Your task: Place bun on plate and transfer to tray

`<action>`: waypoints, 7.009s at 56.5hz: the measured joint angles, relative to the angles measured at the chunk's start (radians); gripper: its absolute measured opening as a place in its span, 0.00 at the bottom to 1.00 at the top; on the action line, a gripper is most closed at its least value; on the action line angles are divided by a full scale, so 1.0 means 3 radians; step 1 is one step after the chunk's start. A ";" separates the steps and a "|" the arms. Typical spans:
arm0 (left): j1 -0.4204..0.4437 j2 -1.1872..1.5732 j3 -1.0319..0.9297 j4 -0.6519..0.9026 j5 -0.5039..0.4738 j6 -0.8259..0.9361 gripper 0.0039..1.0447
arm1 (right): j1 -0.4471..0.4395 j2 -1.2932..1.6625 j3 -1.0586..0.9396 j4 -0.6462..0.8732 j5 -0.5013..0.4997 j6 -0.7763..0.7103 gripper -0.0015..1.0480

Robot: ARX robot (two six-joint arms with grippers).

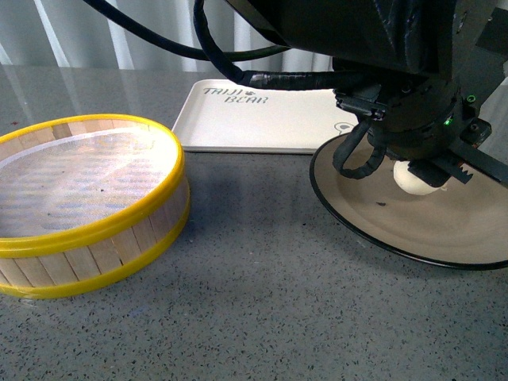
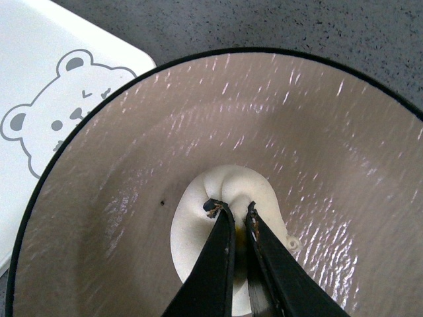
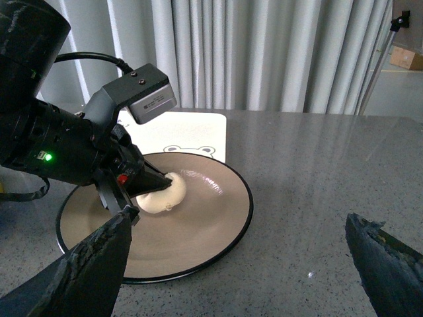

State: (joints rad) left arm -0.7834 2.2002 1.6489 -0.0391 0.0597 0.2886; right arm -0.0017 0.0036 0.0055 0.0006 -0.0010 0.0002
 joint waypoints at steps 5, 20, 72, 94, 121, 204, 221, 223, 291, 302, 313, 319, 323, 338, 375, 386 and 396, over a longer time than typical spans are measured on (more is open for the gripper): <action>0.0000 0.0000 -0.0027 -0.0008 -0.0008 0.0053 0.03 | 0.0000 0.0000 0.0000 0.0000 0.0000 0.0000 0.92; 0.0003 0.0003 -0.0033 -0.0048 -0.0029 0.0148 0.36 | 0.0000 0.0000 0.0000 0.0000 0.0000 -0.0001 0.92; 0.1026 -0.1090 -0.0439 0.0381 0.0060 -0.0585 0.94 | 0.0000 0.0000 0.0000 0.0000 0.0000 -0.0001 0.92; 0.2295 -0.2748 -0.2600 0.1822 -0.0343 -0.0872 0.72 | 0.0000 0.0000 0.0000 0.0000 0.0000 -0.0001 0.92; 0.2605 -0.3881 -0.4461 0.2534 -0.0198 -0.0969 0.04 | 0.0000 0.0000 0.0000 0.0000 0.0000 -0.0001 0.92; 0.2611 -0.6387 -0.5409 0.1090 -0.0201 -0.0970 0.04 | 0.0000 0.0000 0.0000 0.0000 0.0000 -0.0001 0.92; 0.2611 -0.6669 -0.5409 0.0806 -0.0201 -0.0970 0.04 | 0.0000 0.0000 0.0000 0.0000 0.0000 -0.0001 0.92; 0.2611 -0.6703 -0.5409 0.0774 -0.0201 -0.0970 0.04 | 0.0000 0.0000 0.0000 0.0000 0.0000 -0.0001 0.92; 0.2611 -0.7323 -0.5408 0.0132 -0.0201 -0.0970 0.94 | -0.0821 0.2860 0.1139 0.1109 -0.0383 0.1397 0.92; 0.2611 -0.7323 -0.5408 0.0132 -0.0200 -0.0970 0.94 | -0.0707 0.2976 0.1185 0.0426 -0.0619 0.2734 0.92; 0.2611 -0.7323 -0.5408 0.0132 -0.0200 -0.0971 0.94 | -0.0787 0.2832 0.1053 0.0174 -0.0810 0.3297 0.92; 0.2611 -0.7323 -0.5408 0.0132 -0.0200 -0.0971 0.94 | -0.1001 0.2931 0.0994 0.0113 -0.0970 0.3368 0.92; 0.2611 -0.7323 -0.5408 0.0132 -0.0201 -0.0970 0.94 | -0.1100 0.2956 0.0964 0.0095 -0.1035 0.3379 0.92; 0.2611 -0.7323 -0.5408 0.0132 -0.0201 -0.0971 0.94 | -0.1291 0.3550 0.0956 0.0553 -0.1123 0.3389 0.92; 0.2611 -0.7323 -0.5408 0.0132 -0.0200 -0.0970 0.94 | -0.0797 0.5032 0.1363 0.1551 -0.1577 0.3371 0.92; 0.2611 -0.7323 -0.5408 0.0132 -0.0200 -0.0971 0.94 | -0.0763 0.5213 0.1420 0.1653 -0.1574 0.3388 0.67; 0.2611 -0.7323 -0.5408 0.0132 -0.0200 -0.0971 0.94 | -0.0739 0.5306 0.1420 0.1788 -0.1605 0.3394 0.36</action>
State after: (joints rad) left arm -0.0002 0.0032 0.0265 0.0006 -0.0002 -0.0029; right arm -0.2234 1.5955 0.4316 0.5369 -0.4824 1.0183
